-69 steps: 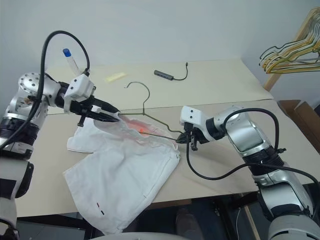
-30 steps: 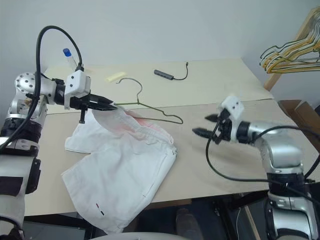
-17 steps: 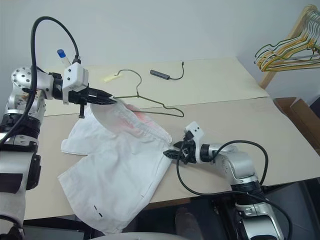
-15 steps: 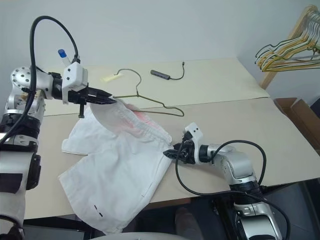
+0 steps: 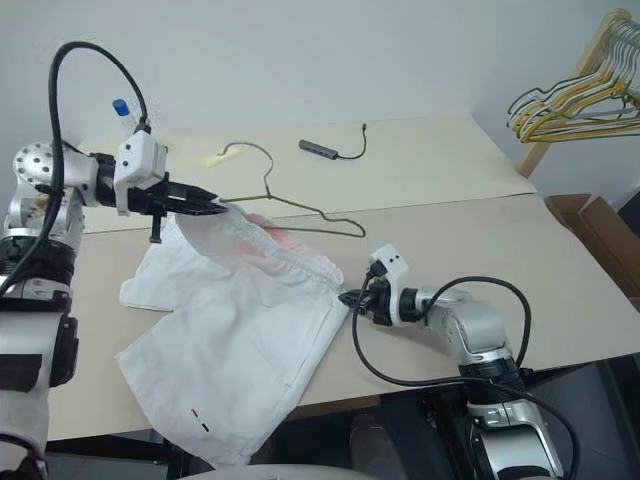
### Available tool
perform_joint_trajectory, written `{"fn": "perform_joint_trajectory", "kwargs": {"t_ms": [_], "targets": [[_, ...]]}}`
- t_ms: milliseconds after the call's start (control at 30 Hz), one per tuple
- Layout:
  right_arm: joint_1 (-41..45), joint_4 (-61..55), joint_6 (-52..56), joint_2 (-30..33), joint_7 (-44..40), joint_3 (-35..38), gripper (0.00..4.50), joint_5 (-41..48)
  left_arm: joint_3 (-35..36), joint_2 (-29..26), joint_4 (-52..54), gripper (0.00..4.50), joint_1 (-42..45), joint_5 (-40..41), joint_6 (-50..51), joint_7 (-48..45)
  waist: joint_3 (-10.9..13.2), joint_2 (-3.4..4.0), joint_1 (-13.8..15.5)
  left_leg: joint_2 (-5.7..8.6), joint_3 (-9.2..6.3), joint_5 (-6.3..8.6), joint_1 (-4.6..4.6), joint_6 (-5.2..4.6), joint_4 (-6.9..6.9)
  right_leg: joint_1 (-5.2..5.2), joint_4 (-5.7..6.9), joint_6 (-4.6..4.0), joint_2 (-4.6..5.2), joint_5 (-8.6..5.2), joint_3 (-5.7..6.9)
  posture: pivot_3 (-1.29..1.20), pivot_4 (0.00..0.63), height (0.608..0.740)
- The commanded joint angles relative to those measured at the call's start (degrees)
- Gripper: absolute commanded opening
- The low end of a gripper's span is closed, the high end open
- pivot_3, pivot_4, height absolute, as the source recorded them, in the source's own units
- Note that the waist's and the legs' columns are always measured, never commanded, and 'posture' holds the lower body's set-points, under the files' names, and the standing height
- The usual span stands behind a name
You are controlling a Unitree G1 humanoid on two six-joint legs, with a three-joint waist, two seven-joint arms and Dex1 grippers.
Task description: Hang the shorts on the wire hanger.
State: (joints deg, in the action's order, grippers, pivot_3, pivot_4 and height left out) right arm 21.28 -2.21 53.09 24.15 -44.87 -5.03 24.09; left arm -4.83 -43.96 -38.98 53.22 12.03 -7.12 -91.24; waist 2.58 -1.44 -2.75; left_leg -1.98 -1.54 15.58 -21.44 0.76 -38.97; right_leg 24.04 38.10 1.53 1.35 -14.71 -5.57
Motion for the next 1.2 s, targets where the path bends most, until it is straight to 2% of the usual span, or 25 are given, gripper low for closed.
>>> {"fn": "perform_joint_trajectory", "kwargs": {"t_ms": [33,300,567,833,1000,1200], "targets": [[2.7,0.4,-0.2,1.5,0.4,4.8,0.04,2.0,1.6,-4.2,7.0,0.00,-2.0,6.9,2.5,-1.3,0.0,0.00,0.0,0.00,-0.01,0.00,-0.01,0.00,0.00,0.00,0.00,0.00,0.00,0.00,0.01,0.01,0.000,0.740],[3.9,3.0,-2.0,7.6,-2.9,7.7,0.04,2.9,0.8,-8.7,12.9,0.00,-6.0,10.4,6.3,-1.3,0.0,-0.01,0.3,0.00,-0.01,0.00,0.04,0.00,0.00,-0.06,-0.01,0.00,0.02,0.00,0.04,0.00,0.000,0.740],[3.6,2.3,-2.7,10.4,-2.5,9.9,0.04,3.6,0.9,-8.3,11.3,0.00,-5.9,6.8,4.8,-1.2,0.0,-0.02,-0.1,0.00,0.01,0.00,0.04,0.00,0.00,-0.05,-0.01,0.00,0.01,0.00,0.02,-0.02,0.000,0.740],[4.4,-6.4,-1.2,14.9,-2.9,10.4,0.04,5.5,-1.0,-7.6,7.8,0.00,-5.7,0.6,-0.3,-0.4,0.0,-0.01,-0.6,0.00,0.02,0.00,0.03,0.00,0.00,-0.05,-0.03,0.00,0.02,0.00,0.01,-0.04,0.000,0.740],[9.2,-13.8,1.5,19.6,-2.4,4.9,0.04,3.7,0.0,-5.4,9.5,0.00,-5.0,0.9,0.0,1.6,0.0,-0.01,-1.1,0.00,0.03,0.00,0.02,0.00,-0.01,-0.05,-0.03,0.00,0.03,0.00,0.00,-0.06,0.000,0.740],[17.8,-21.1,5.3,20.6,-2.6,-2.0,0.04,3.7,1.6,-6.1,14.4,0.00,-6.5,2.7,1.9,1.6,0.0,-0.01,-2.7,-0.05,0.02,0.01,-0.03,-0.01,0.01,0.05,-0.01,0.00,-0.01,0.00,-0.01,-0.09,0.000,0.740]]}}
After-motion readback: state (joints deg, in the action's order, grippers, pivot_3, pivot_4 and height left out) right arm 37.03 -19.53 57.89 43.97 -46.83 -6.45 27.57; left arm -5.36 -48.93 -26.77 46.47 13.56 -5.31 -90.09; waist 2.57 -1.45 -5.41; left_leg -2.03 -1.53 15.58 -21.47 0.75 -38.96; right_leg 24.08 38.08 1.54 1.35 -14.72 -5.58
